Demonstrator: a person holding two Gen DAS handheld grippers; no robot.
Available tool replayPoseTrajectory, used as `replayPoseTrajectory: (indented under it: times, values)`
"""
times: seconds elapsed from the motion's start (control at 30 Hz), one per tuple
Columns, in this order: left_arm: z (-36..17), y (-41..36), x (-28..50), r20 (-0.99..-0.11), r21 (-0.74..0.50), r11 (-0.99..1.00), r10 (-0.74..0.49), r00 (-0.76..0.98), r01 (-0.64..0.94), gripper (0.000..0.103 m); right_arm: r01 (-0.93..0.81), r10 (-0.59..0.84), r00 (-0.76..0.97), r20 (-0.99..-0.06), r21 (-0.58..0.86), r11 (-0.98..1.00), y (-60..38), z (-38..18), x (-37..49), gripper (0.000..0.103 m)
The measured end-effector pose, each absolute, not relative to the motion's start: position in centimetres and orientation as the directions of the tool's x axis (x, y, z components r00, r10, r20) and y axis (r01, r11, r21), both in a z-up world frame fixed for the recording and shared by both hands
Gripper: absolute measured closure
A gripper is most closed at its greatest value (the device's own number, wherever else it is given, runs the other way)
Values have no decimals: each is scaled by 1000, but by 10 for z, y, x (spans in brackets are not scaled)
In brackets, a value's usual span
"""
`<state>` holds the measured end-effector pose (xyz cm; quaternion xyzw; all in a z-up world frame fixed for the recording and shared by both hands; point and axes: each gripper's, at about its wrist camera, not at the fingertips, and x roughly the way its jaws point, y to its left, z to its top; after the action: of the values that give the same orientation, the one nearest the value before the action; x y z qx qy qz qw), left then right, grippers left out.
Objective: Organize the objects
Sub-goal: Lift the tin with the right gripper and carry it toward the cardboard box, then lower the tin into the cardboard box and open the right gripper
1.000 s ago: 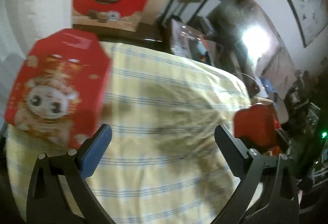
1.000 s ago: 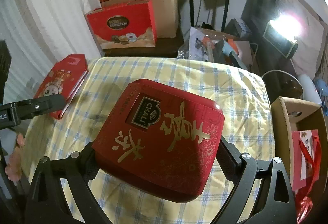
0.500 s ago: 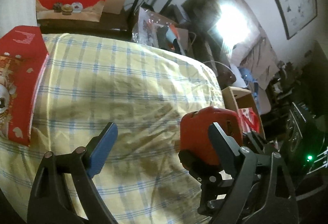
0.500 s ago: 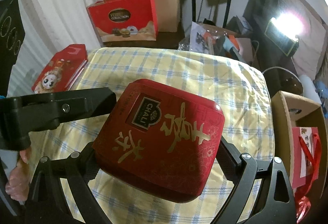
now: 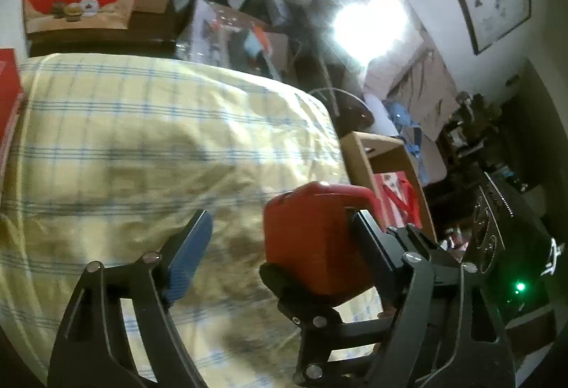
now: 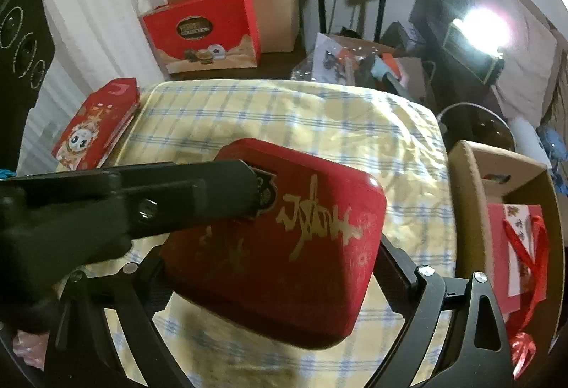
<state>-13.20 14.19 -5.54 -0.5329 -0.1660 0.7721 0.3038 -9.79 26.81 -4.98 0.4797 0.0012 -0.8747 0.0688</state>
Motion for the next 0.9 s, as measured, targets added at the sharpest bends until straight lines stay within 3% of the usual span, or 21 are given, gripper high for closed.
replayPoseTrajectory:
  times: [0.27,0.9]
  values:
    - [-50,190,-123,-691,-627,-707,699,-184,-329,36,64,-78,-533,-843,51,-997,311,-40,-82,10]
    - [-52,315,-80,-647,-690,-594,762,-16,-413,36,-117,-5,-537,-844,80,-990,420,-29,-16,10]
